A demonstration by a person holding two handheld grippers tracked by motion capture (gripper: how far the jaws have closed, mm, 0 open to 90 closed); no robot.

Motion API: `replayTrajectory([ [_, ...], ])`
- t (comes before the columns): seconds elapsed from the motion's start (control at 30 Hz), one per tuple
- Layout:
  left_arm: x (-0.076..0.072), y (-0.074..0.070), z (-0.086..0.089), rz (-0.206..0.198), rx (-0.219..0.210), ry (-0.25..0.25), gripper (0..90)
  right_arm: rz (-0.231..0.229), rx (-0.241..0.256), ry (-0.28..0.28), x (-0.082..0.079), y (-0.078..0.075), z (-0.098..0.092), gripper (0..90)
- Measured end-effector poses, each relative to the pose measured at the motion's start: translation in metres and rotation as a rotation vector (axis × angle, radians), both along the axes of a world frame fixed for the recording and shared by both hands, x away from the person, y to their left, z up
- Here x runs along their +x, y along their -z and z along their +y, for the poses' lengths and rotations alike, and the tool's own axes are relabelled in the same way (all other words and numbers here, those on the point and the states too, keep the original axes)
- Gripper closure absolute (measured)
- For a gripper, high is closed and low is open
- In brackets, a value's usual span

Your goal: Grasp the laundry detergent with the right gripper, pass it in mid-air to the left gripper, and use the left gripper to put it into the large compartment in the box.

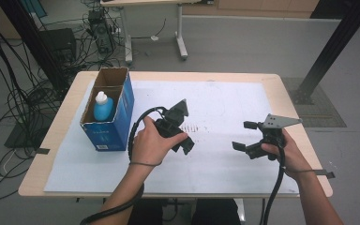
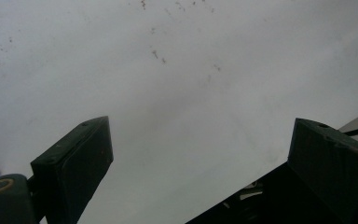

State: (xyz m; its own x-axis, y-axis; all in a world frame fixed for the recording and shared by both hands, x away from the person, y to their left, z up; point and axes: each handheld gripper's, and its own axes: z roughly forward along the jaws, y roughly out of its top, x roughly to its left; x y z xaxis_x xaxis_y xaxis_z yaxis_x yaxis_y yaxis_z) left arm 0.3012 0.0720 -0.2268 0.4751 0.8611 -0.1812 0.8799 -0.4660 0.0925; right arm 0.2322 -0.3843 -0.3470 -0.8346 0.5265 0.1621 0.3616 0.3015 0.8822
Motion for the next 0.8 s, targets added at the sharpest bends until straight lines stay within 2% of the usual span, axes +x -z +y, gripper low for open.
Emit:
replayTrajectory([
  [0.33, 0.002, 0.020, -0.007, 0.018, 0.004, -0.007, 7.1, 0.003, -0.008, 0.001, 0.002, -0.001, 0.001, 0.9],
  [0.43, 0.002, 0.023, -0.009, 0.019, 0.010, -0.006, 7.1, 0.005, -0.013, 0.001, 0.002, 0.000, 0.001, 0.9],
  [0.8, 0.002, 0.033, -0.008, 0.037, -0.010, -0.006, 7.2, 0.014, -0.014, -0.003, 0.004, 0.003, 0.004, 0.8],
])
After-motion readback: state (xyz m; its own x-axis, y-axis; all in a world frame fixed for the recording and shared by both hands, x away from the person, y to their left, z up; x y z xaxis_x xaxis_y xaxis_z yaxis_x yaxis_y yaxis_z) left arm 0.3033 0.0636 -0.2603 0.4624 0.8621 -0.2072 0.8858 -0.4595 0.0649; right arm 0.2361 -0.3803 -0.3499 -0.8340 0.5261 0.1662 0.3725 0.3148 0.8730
